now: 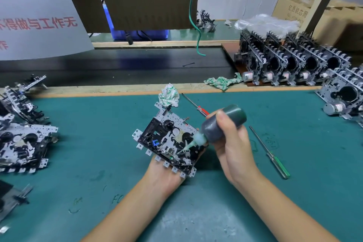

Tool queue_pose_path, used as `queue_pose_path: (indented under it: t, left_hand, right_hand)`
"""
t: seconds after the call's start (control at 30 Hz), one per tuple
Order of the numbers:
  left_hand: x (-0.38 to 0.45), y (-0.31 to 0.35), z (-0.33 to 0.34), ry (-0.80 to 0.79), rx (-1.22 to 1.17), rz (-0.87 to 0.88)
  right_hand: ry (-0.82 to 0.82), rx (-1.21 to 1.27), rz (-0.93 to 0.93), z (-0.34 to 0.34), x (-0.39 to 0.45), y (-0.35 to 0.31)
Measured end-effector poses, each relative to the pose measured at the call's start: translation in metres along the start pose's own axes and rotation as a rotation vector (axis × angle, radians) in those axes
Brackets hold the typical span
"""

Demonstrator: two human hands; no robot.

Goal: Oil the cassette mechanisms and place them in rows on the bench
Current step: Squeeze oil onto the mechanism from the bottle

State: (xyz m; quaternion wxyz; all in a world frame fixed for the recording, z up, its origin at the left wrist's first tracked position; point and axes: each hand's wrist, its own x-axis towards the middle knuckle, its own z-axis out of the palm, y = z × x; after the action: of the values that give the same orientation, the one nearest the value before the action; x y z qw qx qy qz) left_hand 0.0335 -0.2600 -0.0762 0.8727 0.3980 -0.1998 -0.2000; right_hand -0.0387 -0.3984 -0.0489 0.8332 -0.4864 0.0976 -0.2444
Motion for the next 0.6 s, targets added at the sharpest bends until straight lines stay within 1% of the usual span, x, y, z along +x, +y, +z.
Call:
queue_pose_path:
  t: [0.03, 0.07, 0.1, 0.13, 0.17, 0.2, 0.23, 0.27, 0.3, 0.37, 0.43, 0.53, 0.57, 0.6]
  left_hand:
    - [0.005, 0.007, 0.000, -0.026, -0.057, 0.019]
    - [0.006, 0.011, 0.007, 0.061, -0.093, -0.053]
    - [0.007, 0.012, 0.012, 0.143, 0.062, -0.064]
    - [0.008, 0.009, 0.021, 0.173, 0.214, -0.122]
    - [0.004, -0.004, 0.023, 0.125, 0.288, -0.138]
    - [0.005, -0.004, 0.021, 0.255, 0.410, -0.106]
    - [0.005, -0.002, 0.022, 0.369, 0.620, -0.011]
    - [0.006, -0.002, 0.022, 0.347, 0.813, 0.067]
    - [0.006, -0.006, 0.020, 0.281, 0.905, 0.112]
    - [0.004, -0.009, 0.018, 0.211, 1.070, 0.117]
    - [0.001, -0.011, 0.018, 0.186, 1.216, 0.105]
    - [0.007, -0.005, 0.013, 0.113, 1.269, 0.027]
    - [0.011, -0.003, 0.010, 0.067, 1.259, -0.012]
    - [0.014, 0.001, 0.007, 0.026, 1.223, -0.065]
  right_hand:
    - [0.010, 0.037, -0.011, -0.001, 0.002, -0.006]
    - [0.020, 0.070, -0.040, -0.005, 0.005, -0.011]
    - [0.025, 0.106, -0.069, -0.008, 0.009, -0.018]
    - [0.025, 0.120, -0.099, -0.014, 0.013, -0.023]
    - [0.030, 0.111, -0.118, -0.018, 0.017, -0.027]
    - [0.047, 0.050, -0.133, -0.023, 0.020, -0.029]
    - [0.076, -0.056, -0.139, -0.028, 0.023, -0.029]
    - [0.097, -0.188, -0.139, -0.032, 0.026, -0.027]
    - [0.104, -0.313, -0.135, -0.035, 0.029, -0.022]
    - [0.111, -0.528, -0.148, -0.042, 0.033, -0.012]
    - [0.120, -0.675, -0.169, -0.053, 0.040, 0.000]
    - [0.071, -0.718, -0.040, -0.059, 0.044, 0.011]
    - [0.077, -0.764, -0.023, -0.059, 0.044, 0.012]
    - [0.121, -0.832, -0.069, -0.057, 0.043, 0.011]
